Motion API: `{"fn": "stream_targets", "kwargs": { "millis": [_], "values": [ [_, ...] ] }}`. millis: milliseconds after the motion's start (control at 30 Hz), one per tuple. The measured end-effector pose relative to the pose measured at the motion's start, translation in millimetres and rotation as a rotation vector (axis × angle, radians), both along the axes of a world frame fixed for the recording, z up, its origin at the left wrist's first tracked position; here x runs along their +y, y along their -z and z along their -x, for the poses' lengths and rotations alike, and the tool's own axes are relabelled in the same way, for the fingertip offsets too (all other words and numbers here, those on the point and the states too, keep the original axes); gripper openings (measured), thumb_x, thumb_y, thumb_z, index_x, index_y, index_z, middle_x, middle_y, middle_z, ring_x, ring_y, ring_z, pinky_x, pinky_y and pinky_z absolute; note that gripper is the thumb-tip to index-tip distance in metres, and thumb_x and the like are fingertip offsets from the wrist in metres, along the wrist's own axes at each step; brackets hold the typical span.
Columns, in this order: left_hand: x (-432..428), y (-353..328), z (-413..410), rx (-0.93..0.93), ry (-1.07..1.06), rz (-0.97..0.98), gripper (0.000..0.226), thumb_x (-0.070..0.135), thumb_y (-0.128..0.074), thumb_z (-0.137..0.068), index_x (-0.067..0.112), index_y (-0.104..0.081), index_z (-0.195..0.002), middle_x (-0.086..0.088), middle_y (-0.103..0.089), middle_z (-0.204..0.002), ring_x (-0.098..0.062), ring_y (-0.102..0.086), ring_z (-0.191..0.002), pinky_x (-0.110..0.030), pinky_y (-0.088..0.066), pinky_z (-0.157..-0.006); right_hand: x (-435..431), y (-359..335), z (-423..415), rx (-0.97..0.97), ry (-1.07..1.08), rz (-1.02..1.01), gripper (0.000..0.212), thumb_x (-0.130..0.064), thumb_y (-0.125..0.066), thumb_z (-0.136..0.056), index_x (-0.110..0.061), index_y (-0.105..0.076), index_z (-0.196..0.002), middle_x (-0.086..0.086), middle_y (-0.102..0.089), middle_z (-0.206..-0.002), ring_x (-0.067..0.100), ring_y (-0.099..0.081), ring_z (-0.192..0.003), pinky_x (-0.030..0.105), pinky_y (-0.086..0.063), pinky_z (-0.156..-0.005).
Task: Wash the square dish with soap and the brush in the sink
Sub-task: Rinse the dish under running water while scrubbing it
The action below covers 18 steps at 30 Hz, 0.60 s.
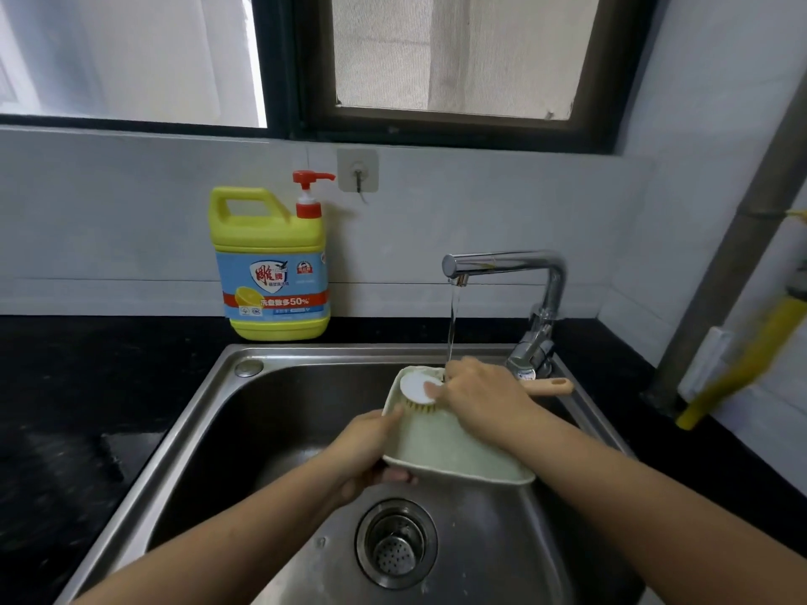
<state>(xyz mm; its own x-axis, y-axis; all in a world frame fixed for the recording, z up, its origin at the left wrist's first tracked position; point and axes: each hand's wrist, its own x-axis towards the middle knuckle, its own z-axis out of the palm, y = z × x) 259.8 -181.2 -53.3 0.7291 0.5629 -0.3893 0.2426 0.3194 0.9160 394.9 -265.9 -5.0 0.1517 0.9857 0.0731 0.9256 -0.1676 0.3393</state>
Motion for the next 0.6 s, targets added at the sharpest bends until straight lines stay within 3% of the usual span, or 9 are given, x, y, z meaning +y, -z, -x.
{"fn": "stream_targets", "kwargs": {
  "millis": [33,100,167,267,300,400,600],
  "values": [
    [0.3,-1.3,0.2,0.020,0.002,-0.007,0.018,0.013,-0.045,-0.097,0.005,-0.057,-0.108,-0.016,-0.065,-0.076,-0.023,-0.060,-0.046,-0.020,-0.046,-0.034,0.8,3.3,-4.3,0.000,0.014,-0.012,0.035,-0.018,-0.039,-0.099,-0.021,-0.043,-0.134,0.010,-0.049,-0.112,0.028,-0.046,-0.104,0.036,-0.035,-0.065],
    [3.9,-2.0,0.9,0.065,-0.011,-0.040,0.027,-0.006,-0.041,-0.088,0.004,-0.054,-0.110,-0.020,-0.063,-0.080,-0.026,-0.059,-0.046,-0.020,-0.045,-0.033,-0.2,8.5,-9.8,-0.010,0.018,-0.034,0.040,-0.015,-0.039,-0.098,-0.023,-0.038,-0.137,0.009,-0.048,-0.117,0.027,-0.044,-0.105,0.035,-0.034,-0.067],
    [7.6,-1.2,1.5,0.078,-0.032,-0.077,0.035,-0.011,-0.039,-0.084,0.003,-0.053,-0.113,-0.022,-0.060,-0.084,-0.028,-0.059,-0.047,-0.020,-0.044,-0.033,-3.1,12.6,-14.1,-0.028,-0.004,-0.064,0.040,-0.014,-0.043,-0.096,-0.023,-0.041,-0.135,0.008,-0.050,-0.114,0.027,-0.046,-0.101,0.035,-0.034,-0.065],
    [12.7,-0.4,4.6,0.078,-0.067,-0.137,0.038,-0.012,-0.040,-0.083,0.005,-0.053,-0.115,-0.019,-0.060,-0.086,-0.030,-0.059,-0.052,-0.022,-0.044,-0.036,-6.8,14.7,-14.1,-0.072,-0.008,-0.125,0.040,-0.015,-0.074,-0.074,-0.022,-0.064,-0.112,0.007,-0.059,-0.085,0.025,-0.055,-0.075,0.031,-0.031,-0.051],
    [14.3,-0.3,5.5,0.070,-0.082,-0.156,0.038,-0.012,-0.040,-0.083,0.005,-0.053,-0.115,-0.019,-0.060,-0.087,-0.030,-0.059,-0.054,-0.022,-0.044,-0.036,-9.2,16.1,-13.7,-0.058,0.024,-0.133,0.037,-0.016,-0.074,-0.074,-0.021,-0.066,-0.110,0.007,-0.060,-0.085,0.025,-0.056,-0.075,0.031,-0.033,-0.051],
    [18.0,-1.5,9.0,0.036,-0.122,-0.234,0.040,-0.012,-0.037,-0.083,0.009,-0.054,-0.112,-0.015,-0.061,-0.085,-0.029,-0.060,-0.055,-0.024,-0.047,-0.039,-18.6,27.2,-17.2,0.018,0.175,-0.124,0.035,-0.016,-0.044,-0.095,-0.018,-0.048,-0.129,0.008,-0.053,-0.110,0.027,-0.049,-0.102,0.034,-0.039,-0.069],
    [20.0,-4.0,13.4,-0.013,-0.146,-0.458,0.048,-0.007,-0.035,-0.083,0.025,-0.053,-0.113,-0.005,-0.062,-0.093,-0.028,-0.065,-0.072,-0.036,-0.055,-0.052,-34.8,29.0,-6.1,0.171,0.115,-0.078,0.041,-0.021,-0.041,-0.098,-0.033,-0.039,-0.137,0.005,-0.048,-0.110,0.024,-0.044,-0.105,0.031,-0.032,-0.069]
  ]
}}
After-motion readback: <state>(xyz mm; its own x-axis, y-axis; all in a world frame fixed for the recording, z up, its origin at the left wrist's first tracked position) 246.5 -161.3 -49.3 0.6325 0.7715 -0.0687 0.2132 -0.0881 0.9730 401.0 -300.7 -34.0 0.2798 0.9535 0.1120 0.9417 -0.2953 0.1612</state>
